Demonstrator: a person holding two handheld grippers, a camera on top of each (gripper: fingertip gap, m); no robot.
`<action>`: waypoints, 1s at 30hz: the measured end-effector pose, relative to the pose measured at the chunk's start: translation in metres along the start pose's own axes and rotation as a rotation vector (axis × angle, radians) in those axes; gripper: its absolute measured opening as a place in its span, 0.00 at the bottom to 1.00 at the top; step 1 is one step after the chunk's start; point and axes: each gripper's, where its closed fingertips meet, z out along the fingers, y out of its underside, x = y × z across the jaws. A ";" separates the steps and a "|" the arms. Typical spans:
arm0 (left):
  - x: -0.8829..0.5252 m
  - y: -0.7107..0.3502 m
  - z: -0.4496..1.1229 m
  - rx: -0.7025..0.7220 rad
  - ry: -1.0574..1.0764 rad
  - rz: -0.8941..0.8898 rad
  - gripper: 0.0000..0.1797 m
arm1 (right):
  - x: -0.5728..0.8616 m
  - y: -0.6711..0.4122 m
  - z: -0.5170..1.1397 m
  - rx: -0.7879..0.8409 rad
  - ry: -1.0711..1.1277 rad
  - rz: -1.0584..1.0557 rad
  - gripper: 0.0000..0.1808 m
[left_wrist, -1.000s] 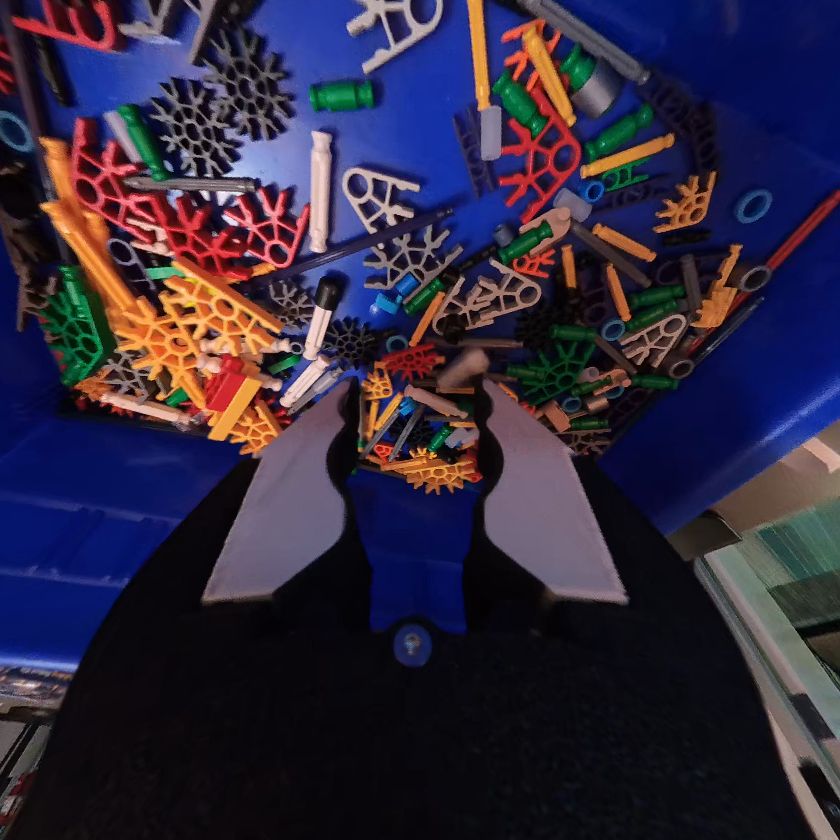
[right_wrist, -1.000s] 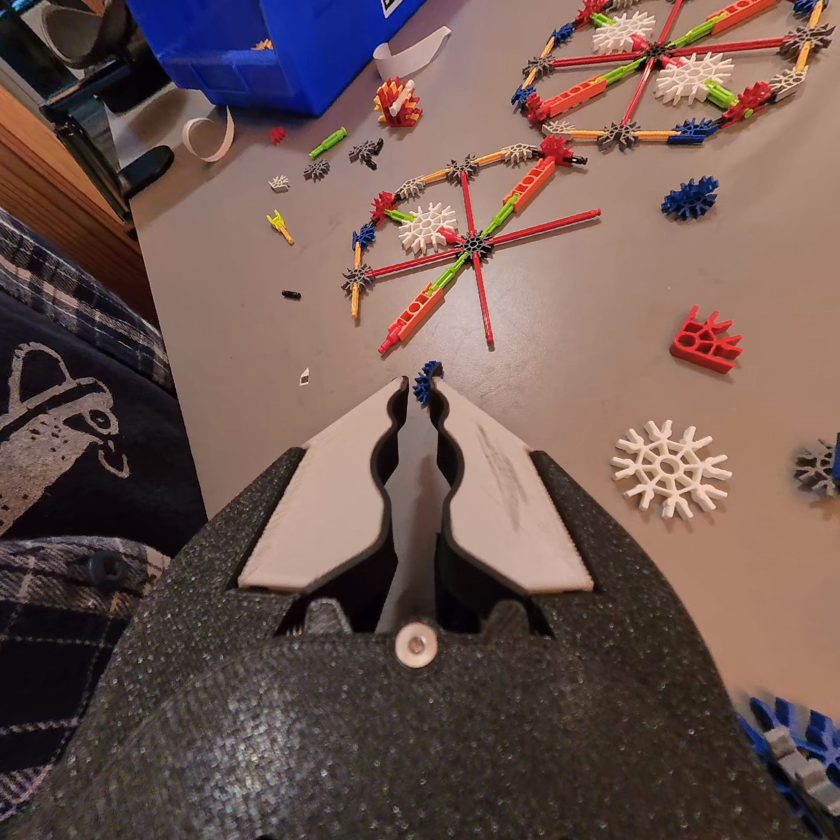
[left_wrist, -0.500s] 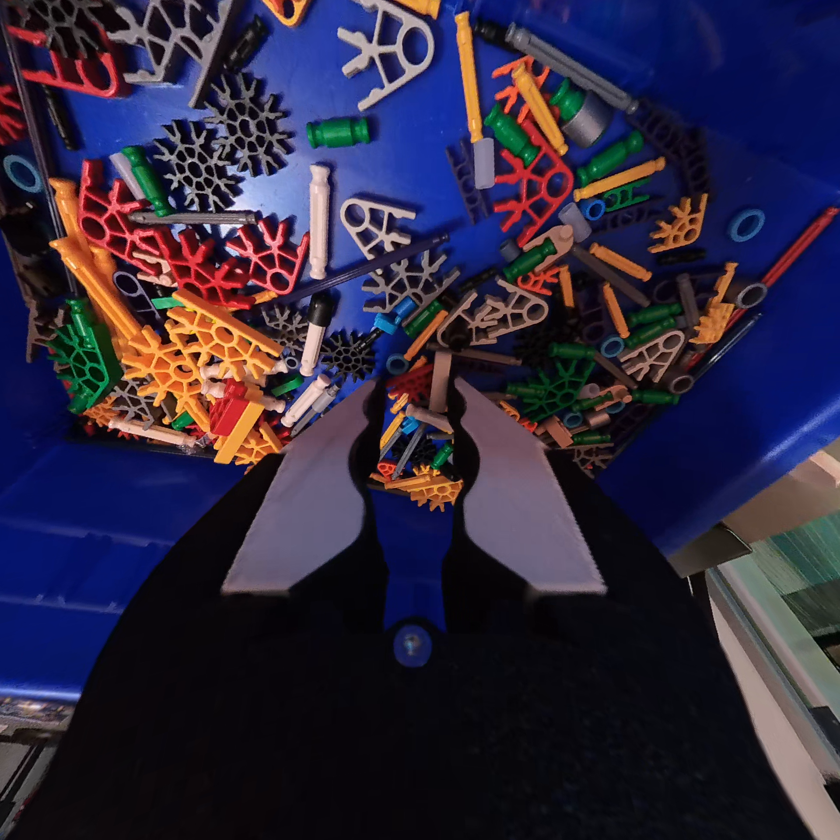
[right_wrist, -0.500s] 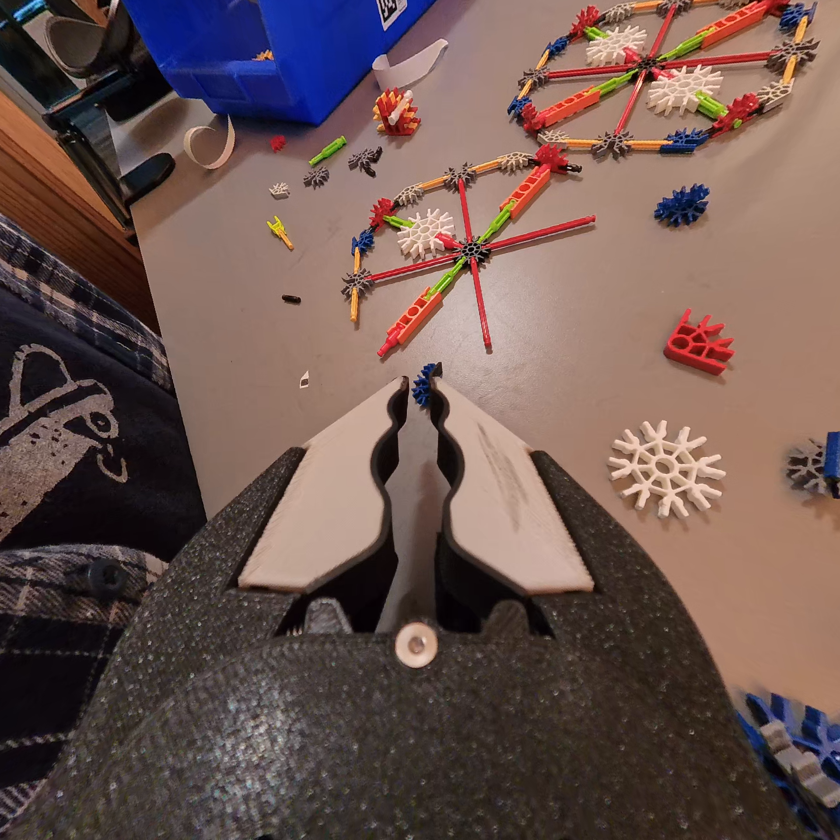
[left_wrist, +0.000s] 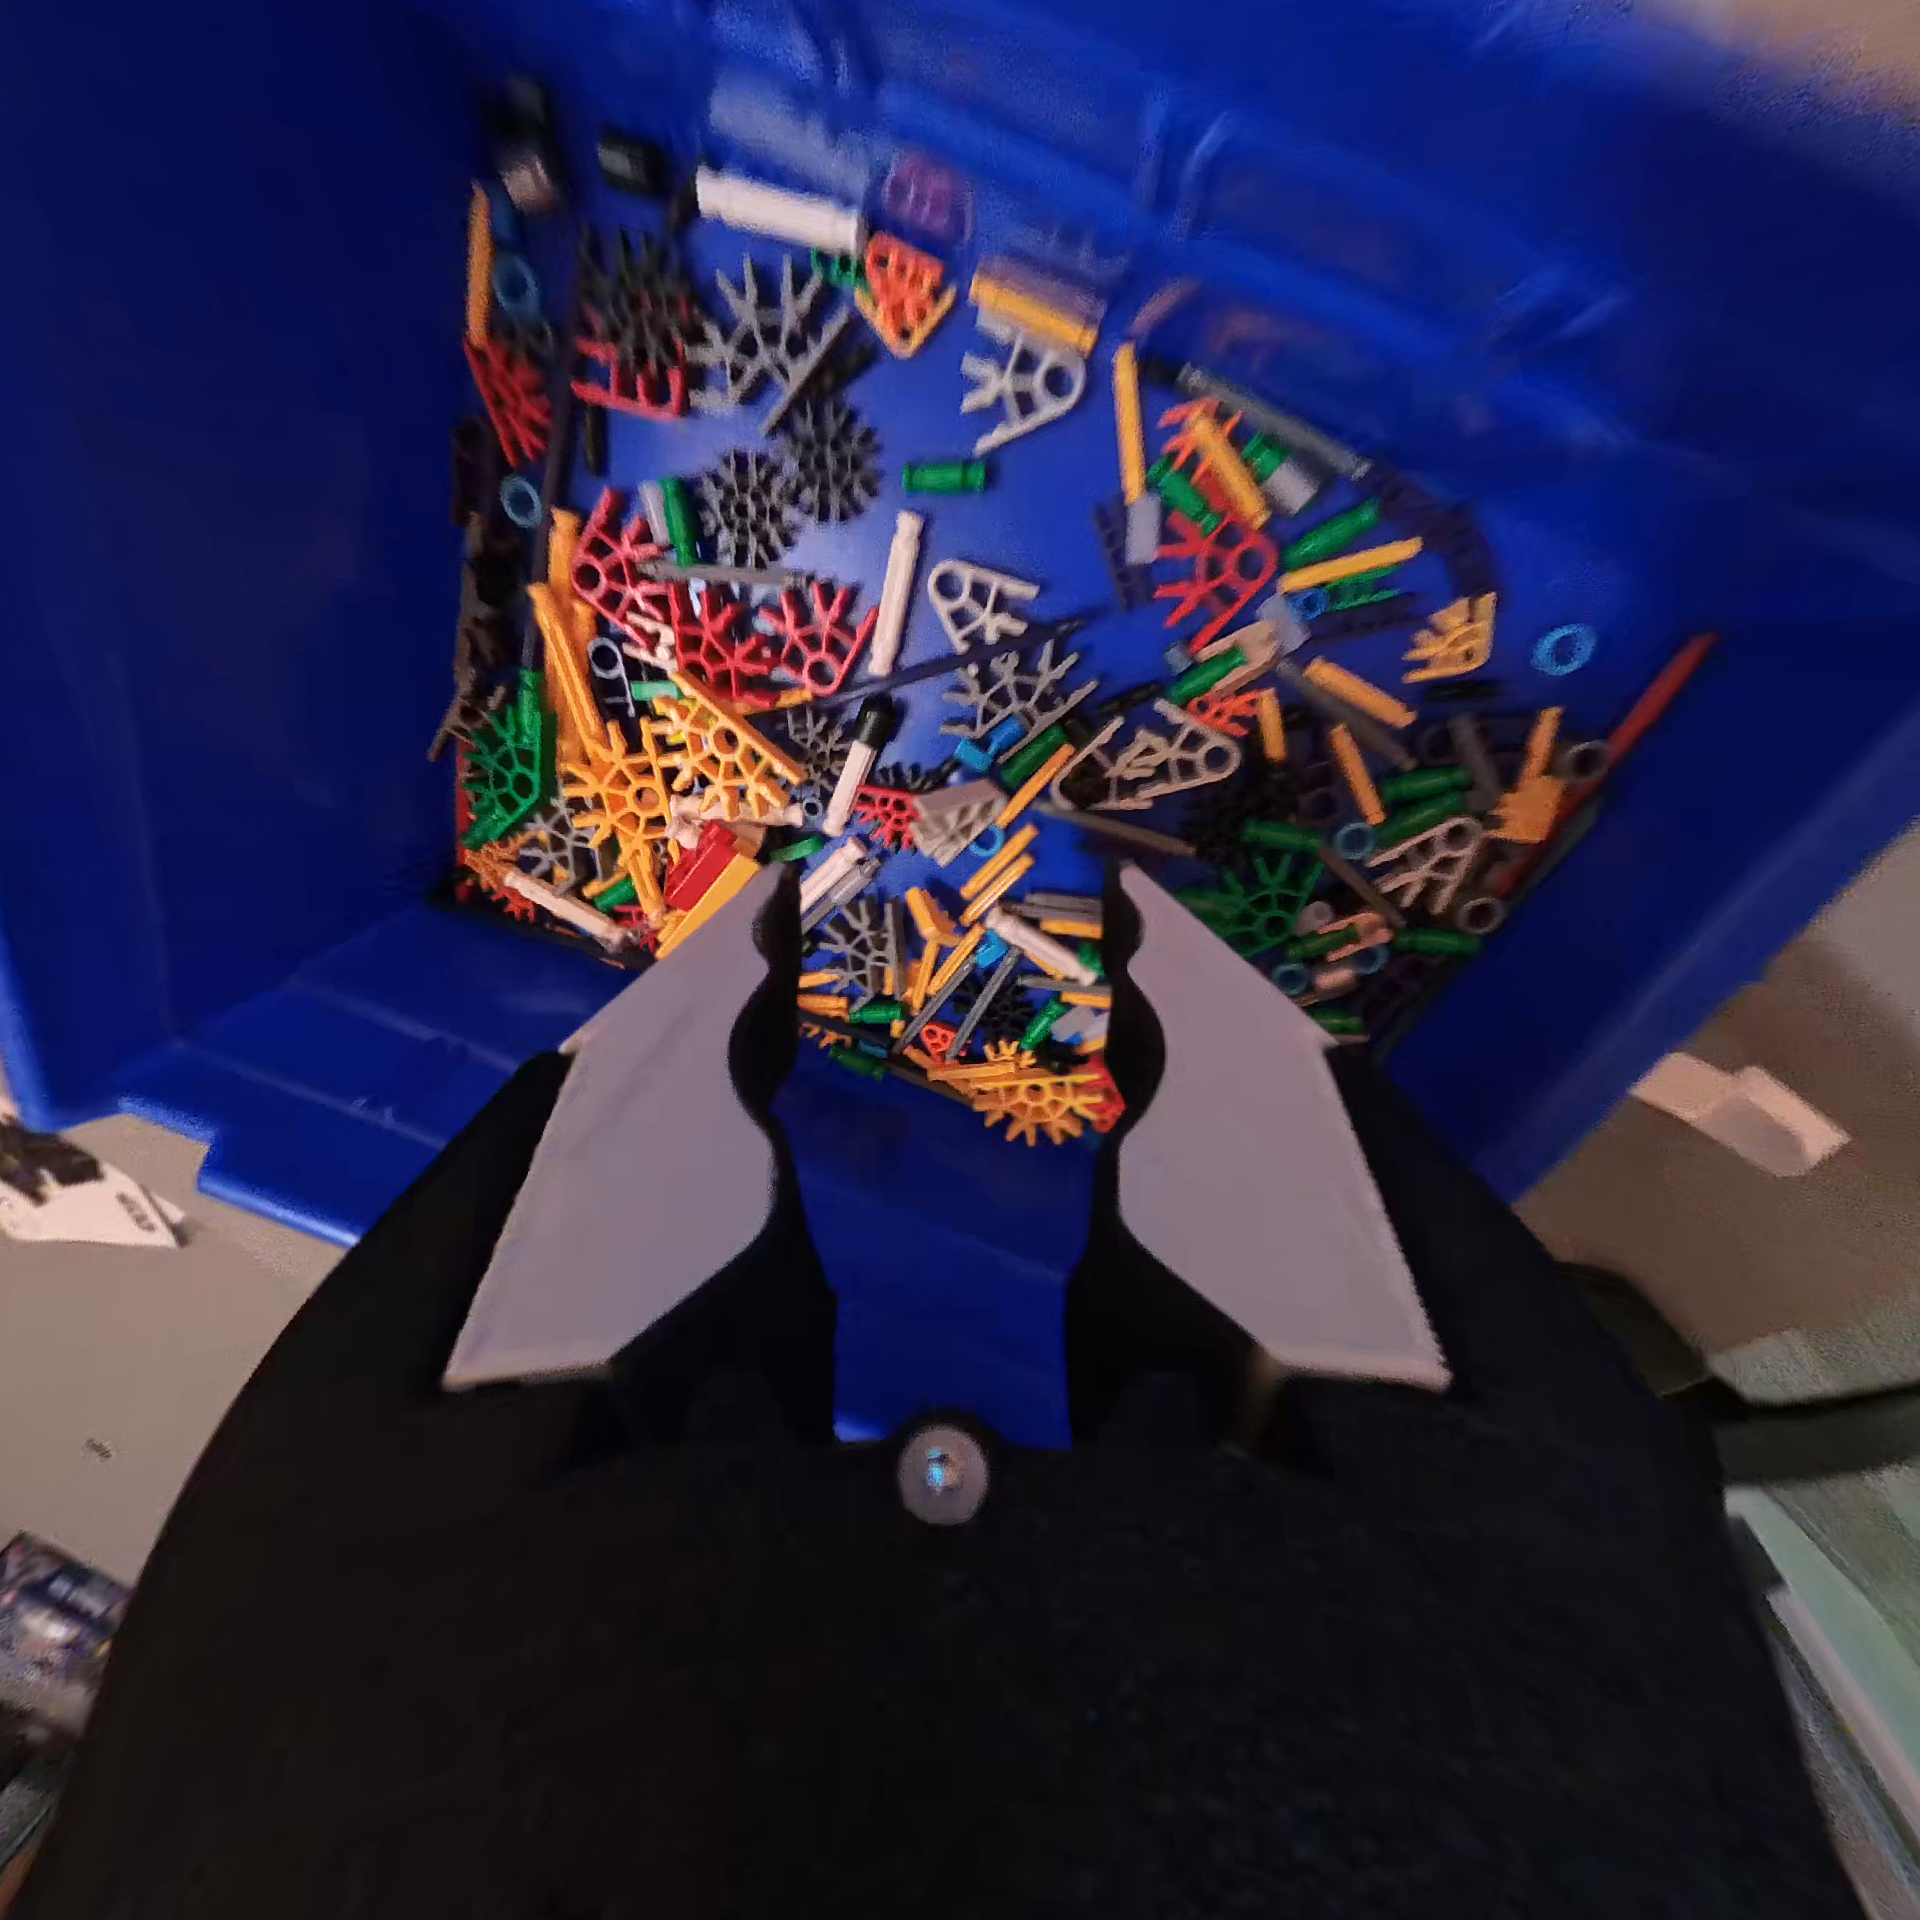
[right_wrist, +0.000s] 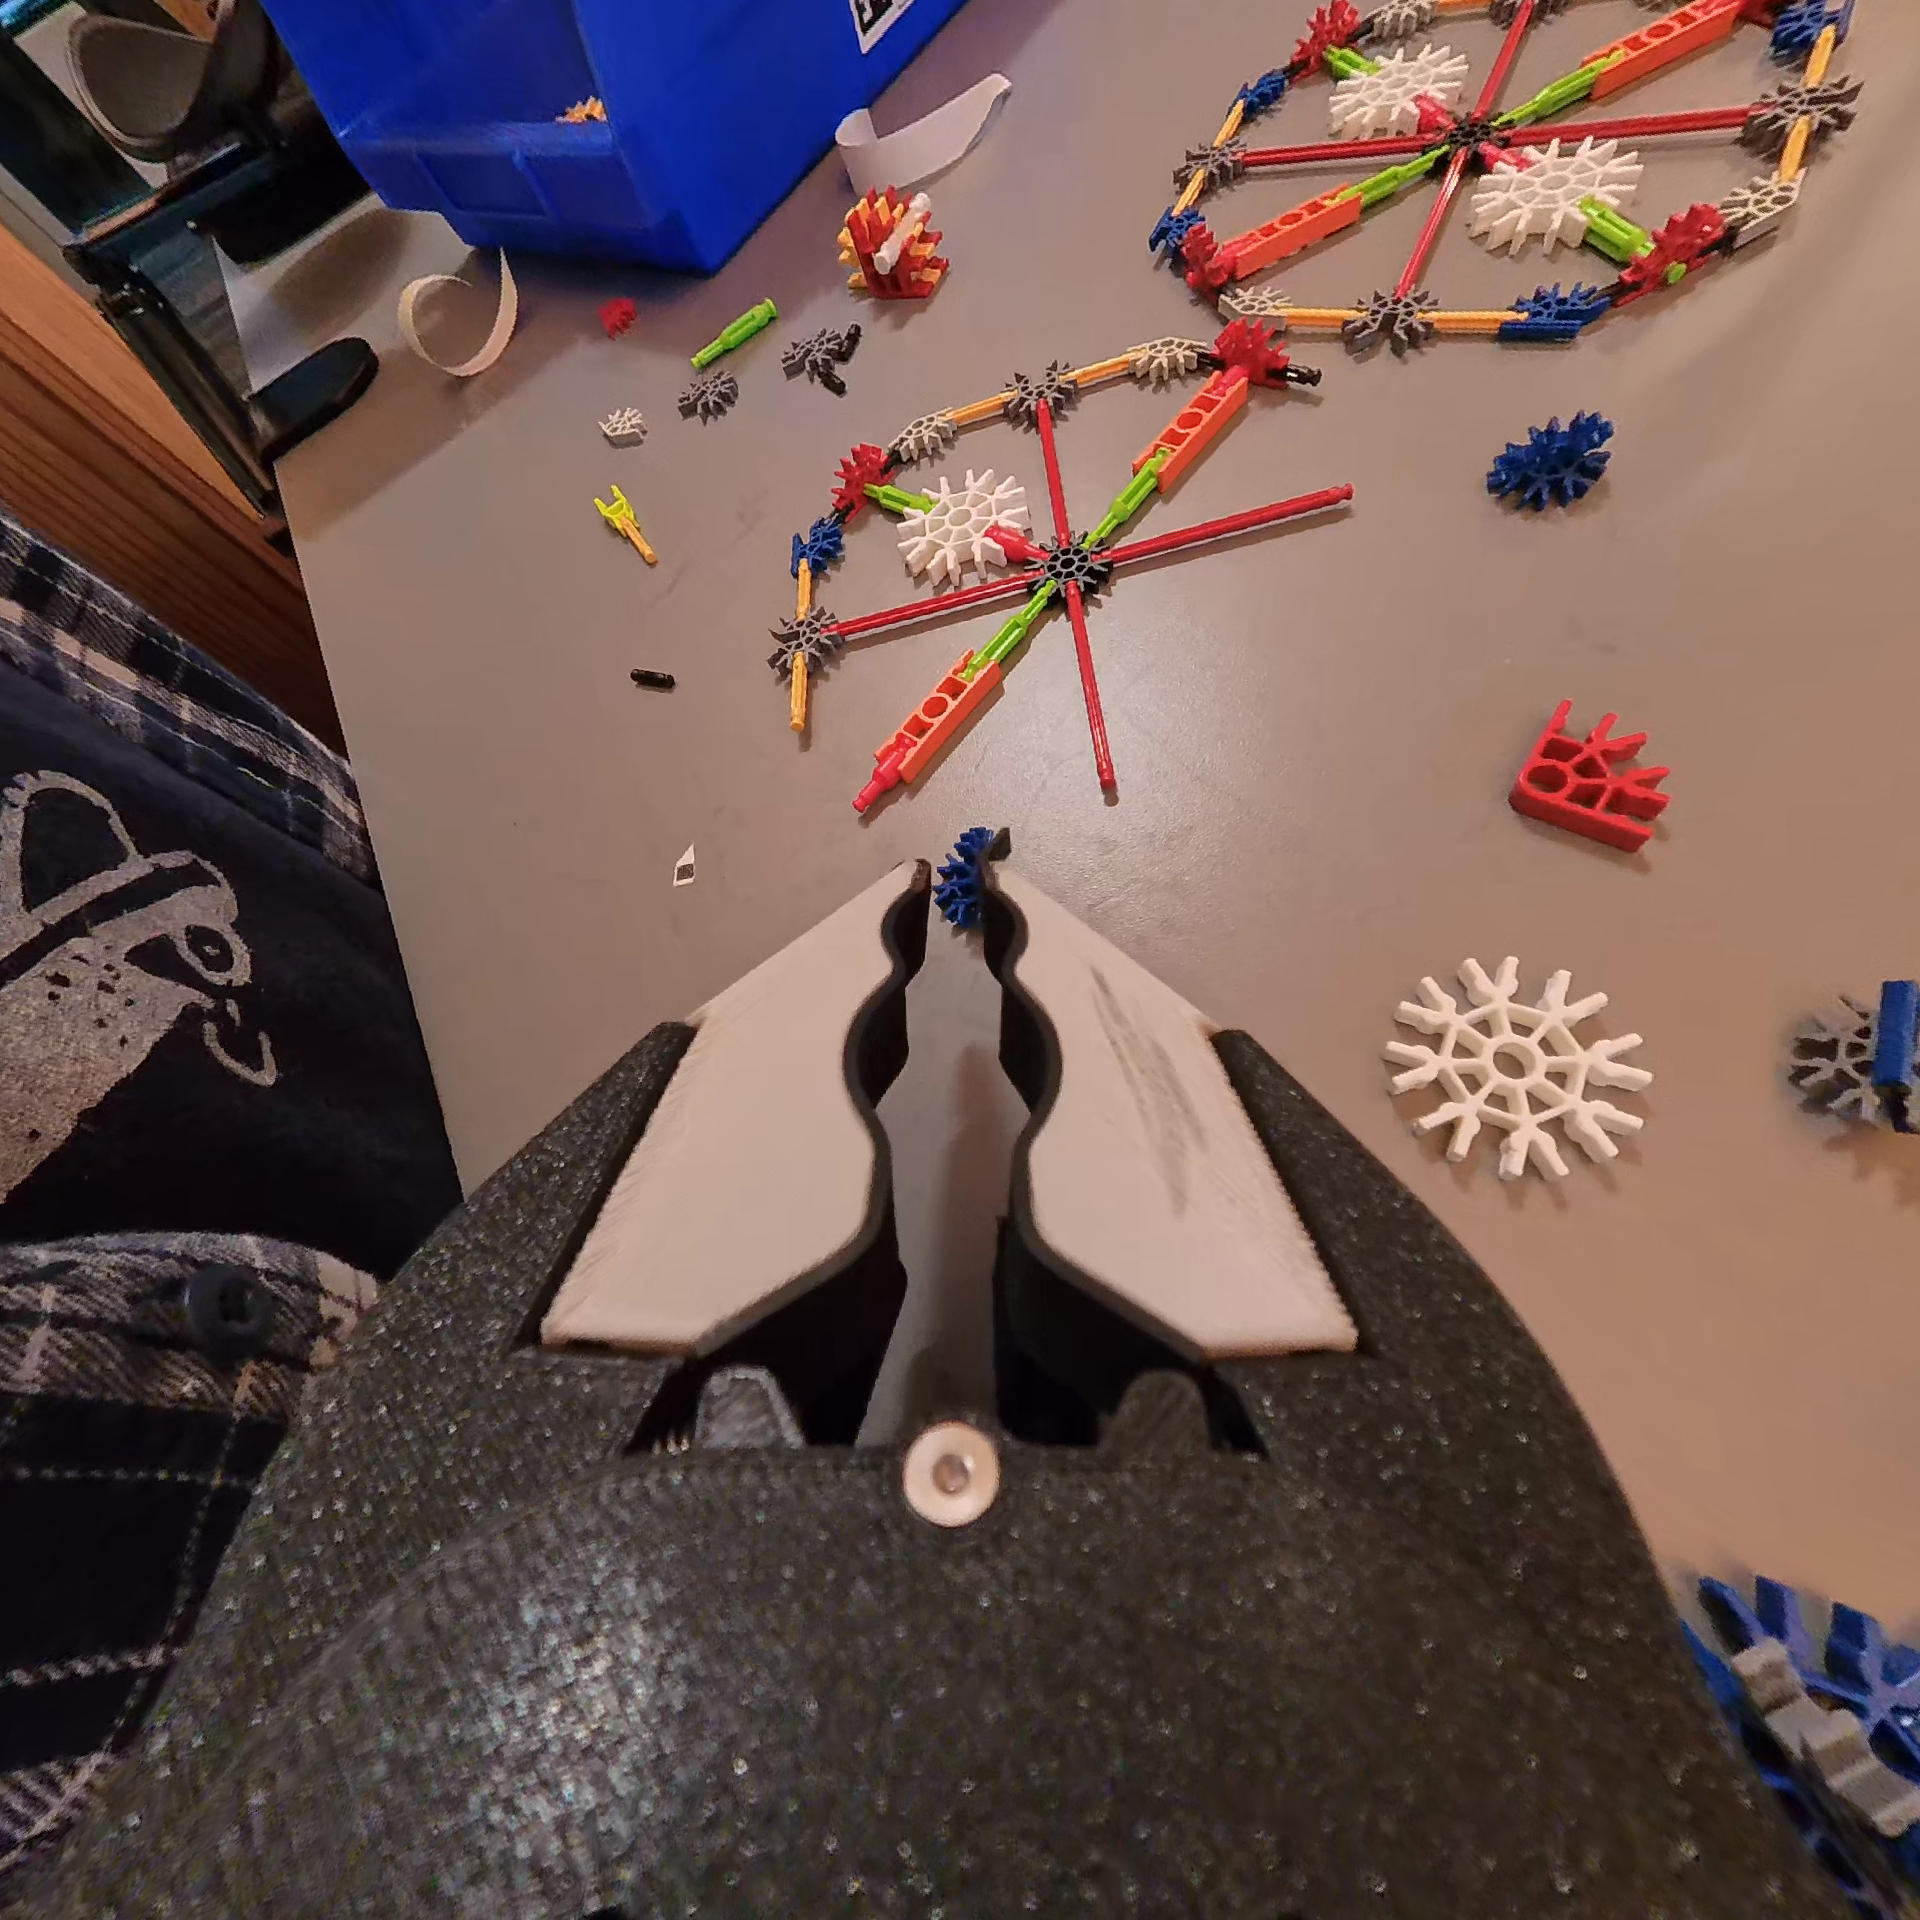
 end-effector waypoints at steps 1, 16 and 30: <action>0.005 -0.006 -0.010 0.042 -0.009 -0.002 0.31 | 0.000 0.001 0.001 -0.005 0.003 -0.002 0.05; 0.223 -0.054 -0.044 0.387 0.204 0.125 0.18 | -0.001 0.001 0.001 -0.011 -0.008 0.002 0.06; 0.230 -0.060 0.017 0.424 0.187 -0.105 0.21 | -0.004 0.001 -0.002 -0.001 -0.040 0.002 0.06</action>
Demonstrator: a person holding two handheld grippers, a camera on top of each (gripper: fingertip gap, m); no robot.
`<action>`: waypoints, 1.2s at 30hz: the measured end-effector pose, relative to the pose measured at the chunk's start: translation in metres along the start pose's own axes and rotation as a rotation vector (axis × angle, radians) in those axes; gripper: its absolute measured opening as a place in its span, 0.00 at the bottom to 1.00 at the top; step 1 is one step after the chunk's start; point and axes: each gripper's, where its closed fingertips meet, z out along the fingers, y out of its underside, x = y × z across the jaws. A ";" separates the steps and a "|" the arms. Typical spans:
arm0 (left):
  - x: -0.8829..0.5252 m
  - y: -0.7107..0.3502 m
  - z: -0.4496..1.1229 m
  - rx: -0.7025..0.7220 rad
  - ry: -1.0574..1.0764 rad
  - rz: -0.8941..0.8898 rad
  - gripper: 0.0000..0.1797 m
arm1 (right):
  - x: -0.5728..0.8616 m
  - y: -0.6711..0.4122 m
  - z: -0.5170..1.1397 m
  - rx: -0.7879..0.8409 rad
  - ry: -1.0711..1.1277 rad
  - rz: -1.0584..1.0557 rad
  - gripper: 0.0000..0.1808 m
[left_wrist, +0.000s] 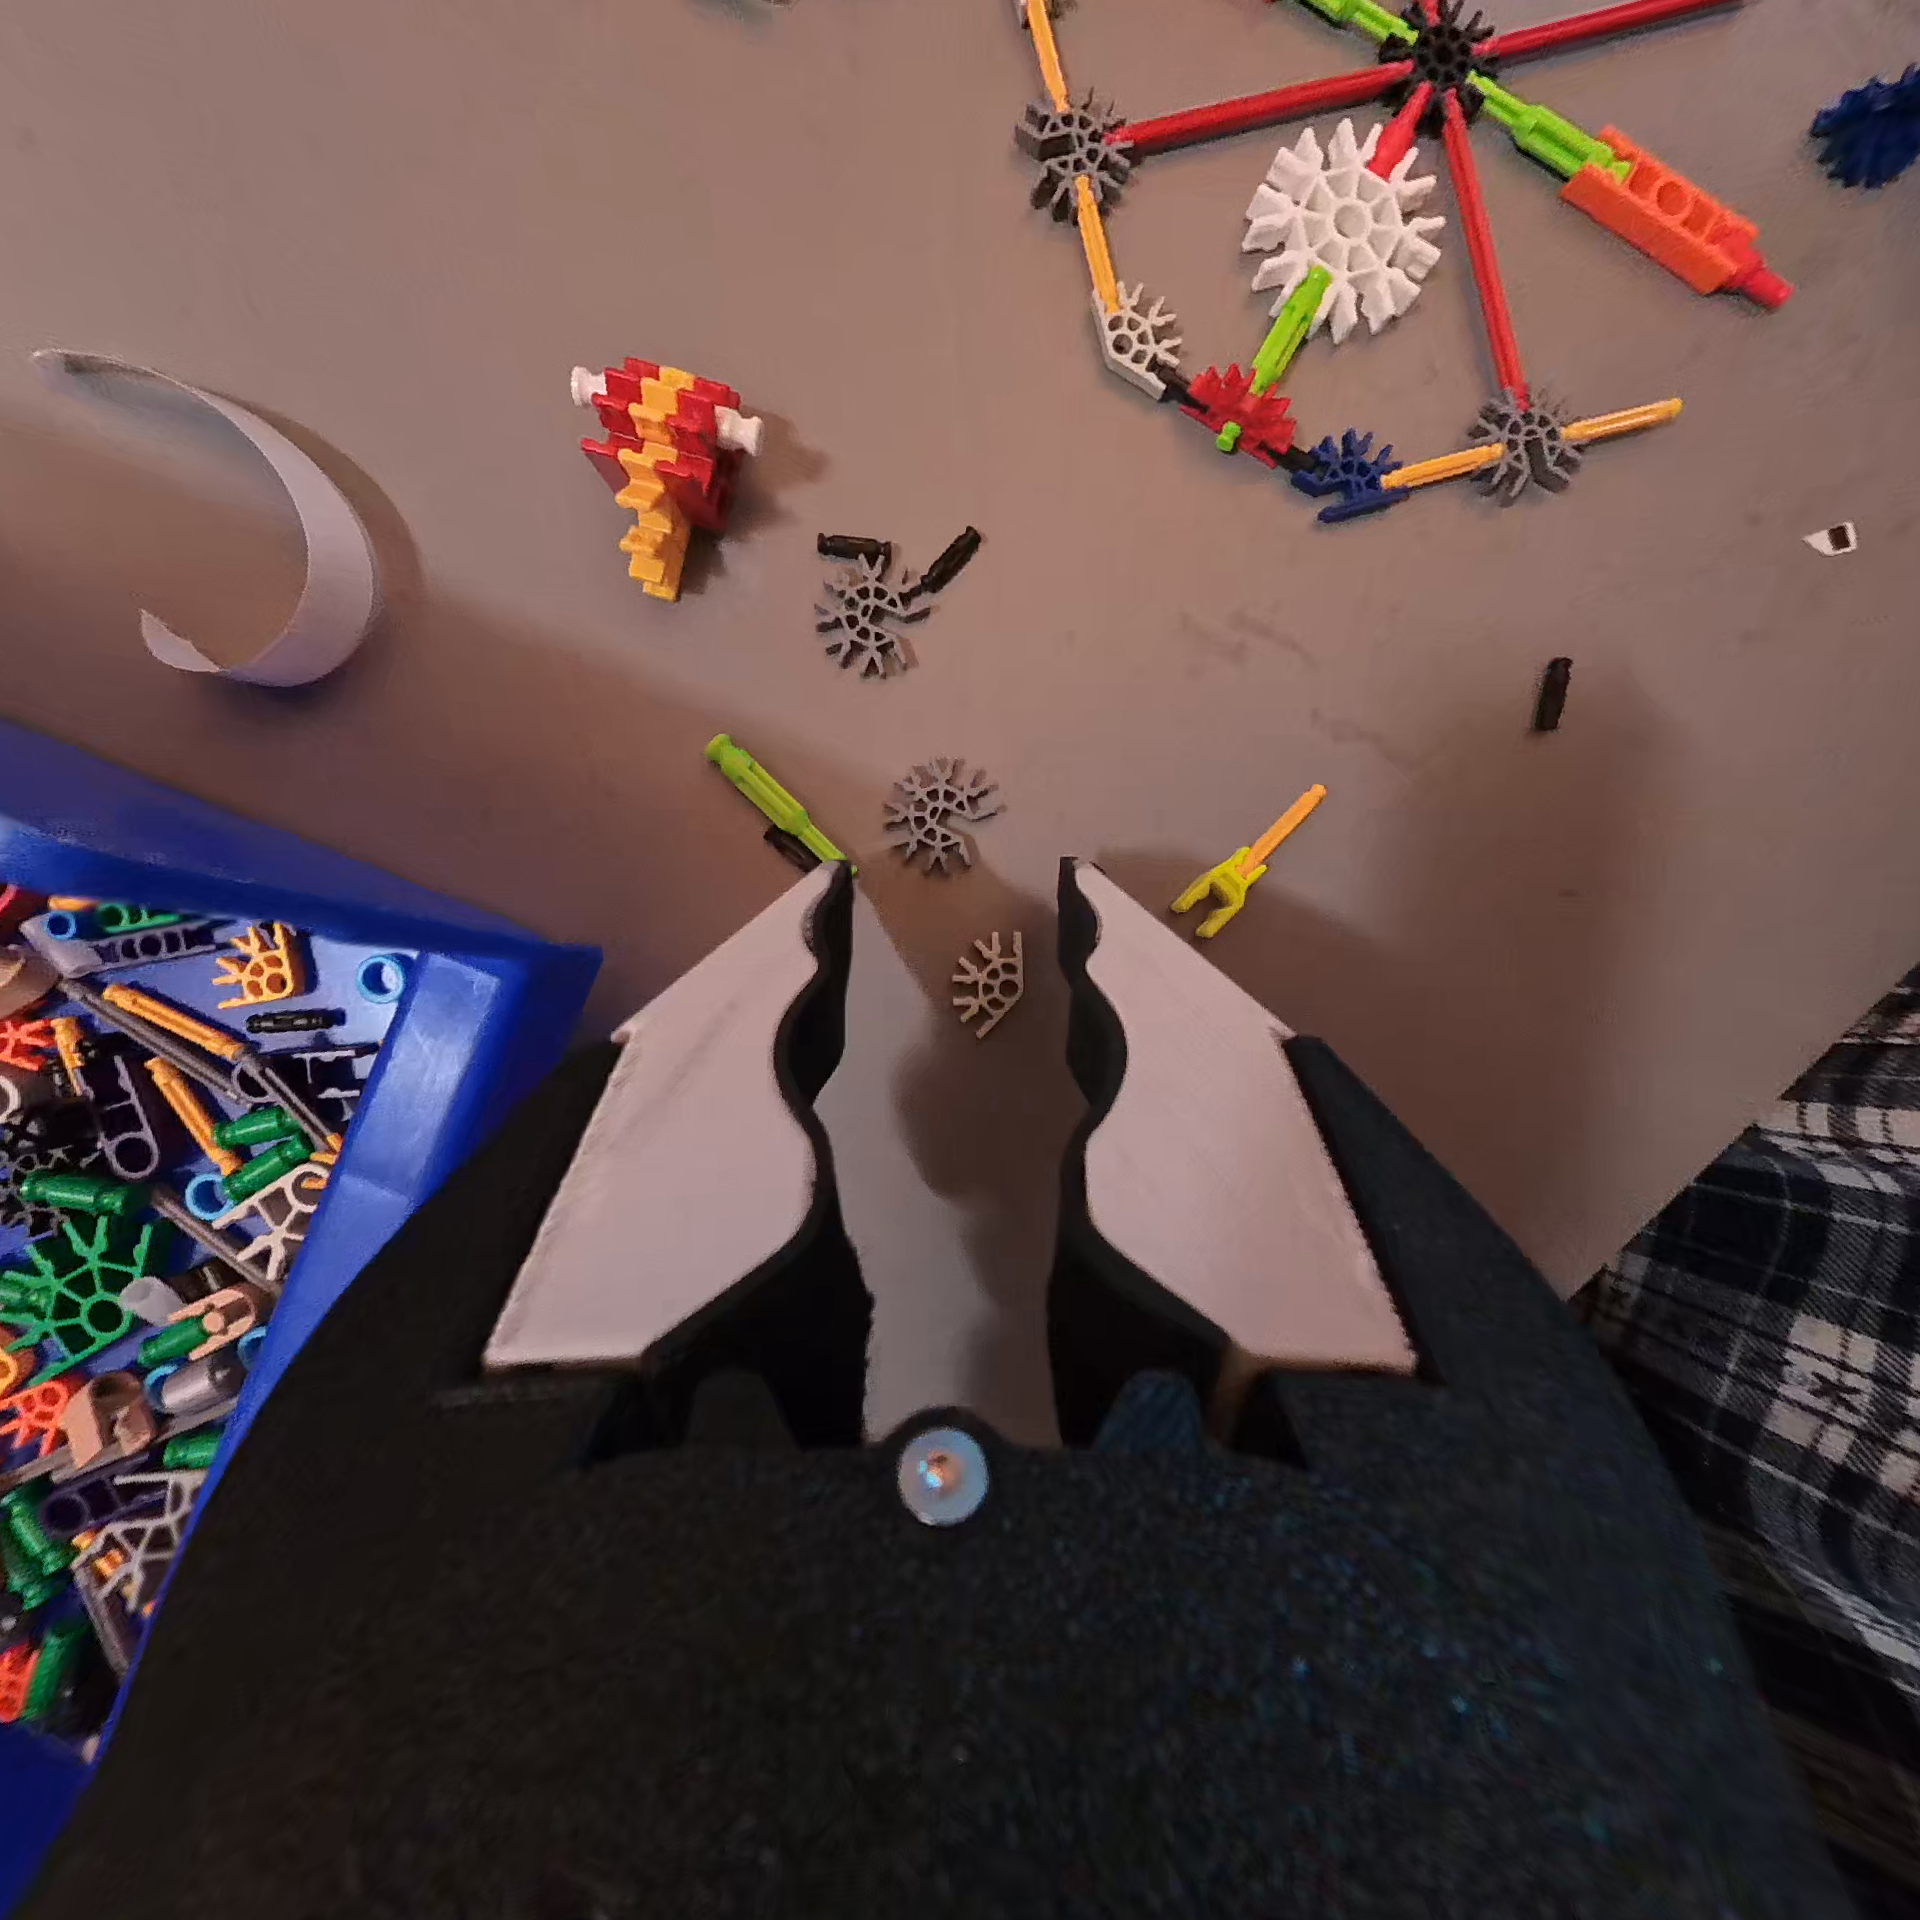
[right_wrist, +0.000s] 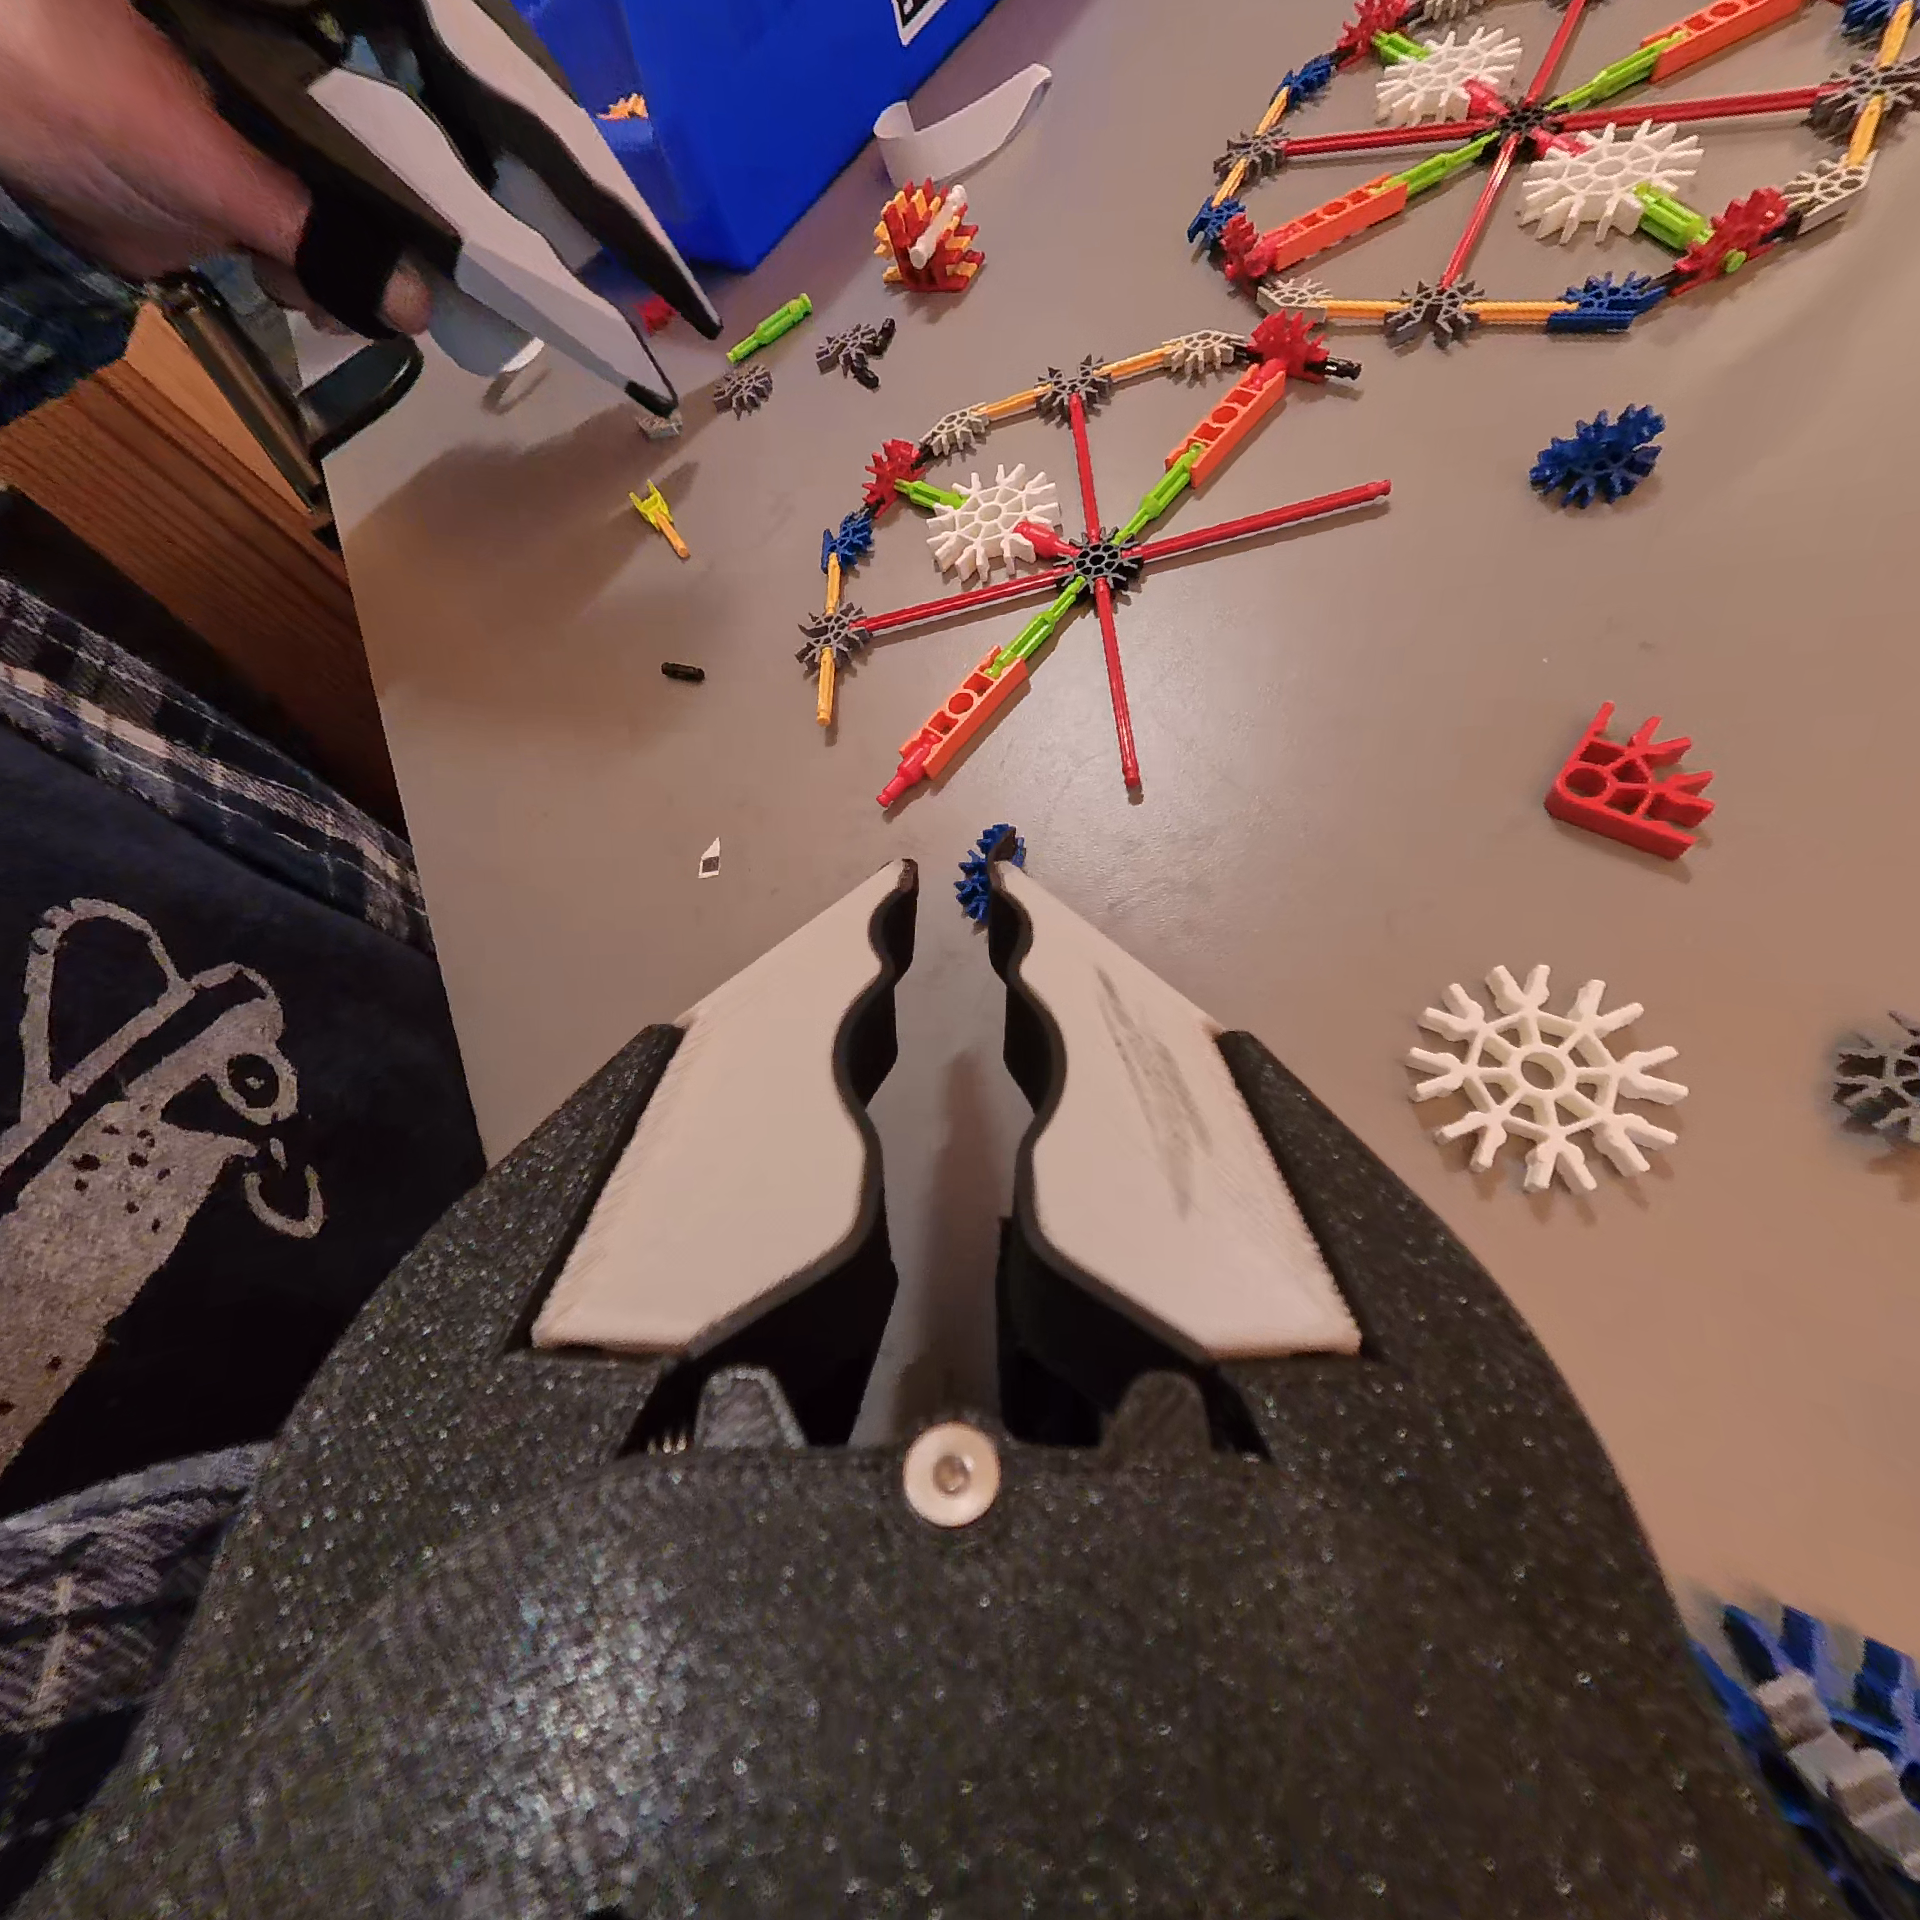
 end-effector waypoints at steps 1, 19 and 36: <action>0.000 -0.001 0.001 0.003 -0.002 -0.004 0.21 | 0.000 0.000 0.000 0.003 -0.002 0.001 0.06; 0.002 -0.005 0.013 0.003 -0.018 -0.038 0.15 | -0.003 -0.002 -0.004 0.023 -0.028 0.002 0.07; 0.008 -0.021 0.017 0.085 -0.027 -0.007 0.00 | -0.002 -0.003 -0.005 0.034 -0.031 0.015 0.07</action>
